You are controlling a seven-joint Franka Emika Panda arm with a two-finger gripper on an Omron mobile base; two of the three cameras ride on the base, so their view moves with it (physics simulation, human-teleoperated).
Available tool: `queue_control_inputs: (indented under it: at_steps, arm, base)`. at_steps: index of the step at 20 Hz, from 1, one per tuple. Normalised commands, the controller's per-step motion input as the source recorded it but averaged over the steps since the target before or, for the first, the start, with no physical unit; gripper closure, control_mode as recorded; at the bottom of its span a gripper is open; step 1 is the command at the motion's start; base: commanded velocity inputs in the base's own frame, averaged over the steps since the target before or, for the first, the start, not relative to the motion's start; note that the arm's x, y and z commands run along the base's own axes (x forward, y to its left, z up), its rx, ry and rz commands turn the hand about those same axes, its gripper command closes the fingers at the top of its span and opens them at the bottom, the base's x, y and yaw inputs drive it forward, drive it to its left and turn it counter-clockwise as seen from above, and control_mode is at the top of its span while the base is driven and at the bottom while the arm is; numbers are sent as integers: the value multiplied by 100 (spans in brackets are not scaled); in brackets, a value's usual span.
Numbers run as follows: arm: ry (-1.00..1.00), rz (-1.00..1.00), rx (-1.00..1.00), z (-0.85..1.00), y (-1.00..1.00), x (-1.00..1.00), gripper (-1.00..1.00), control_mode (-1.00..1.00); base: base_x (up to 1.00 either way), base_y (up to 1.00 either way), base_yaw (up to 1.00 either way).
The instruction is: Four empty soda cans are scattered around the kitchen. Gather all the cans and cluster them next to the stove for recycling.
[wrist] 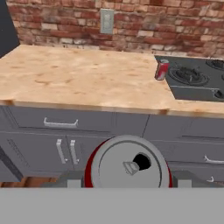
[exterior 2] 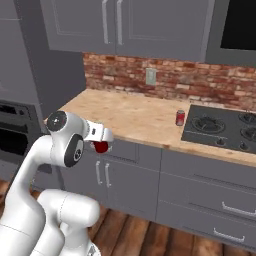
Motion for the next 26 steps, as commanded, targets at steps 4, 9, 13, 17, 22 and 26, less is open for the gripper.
queue_control_inputs:
  at_steps: [4, 9, 13, 17, 22, 26]
  arm:
    - [0, 0, 0, 0, 0, 0, 100, 100]
    - [0, 0, 0, 0, 0, 0, 100, 100]
    - [0, 0, 0, 0, 0, 0, 100, 100]
    - [0, 0, 0, 0, 0, 0, 100, 100]
    - [0, 0, 0, 0, 0, 0, 100, 100]
    - [0, 0, 0, 0, 0, 0, 100, 100]
  base:
    - [78, 12, -6]
    - [56, -5, -1]
    - [46, -16, 0]
    - [46, -11, 0]
    - [52, -19, 0]
    - [35, -22, 0]
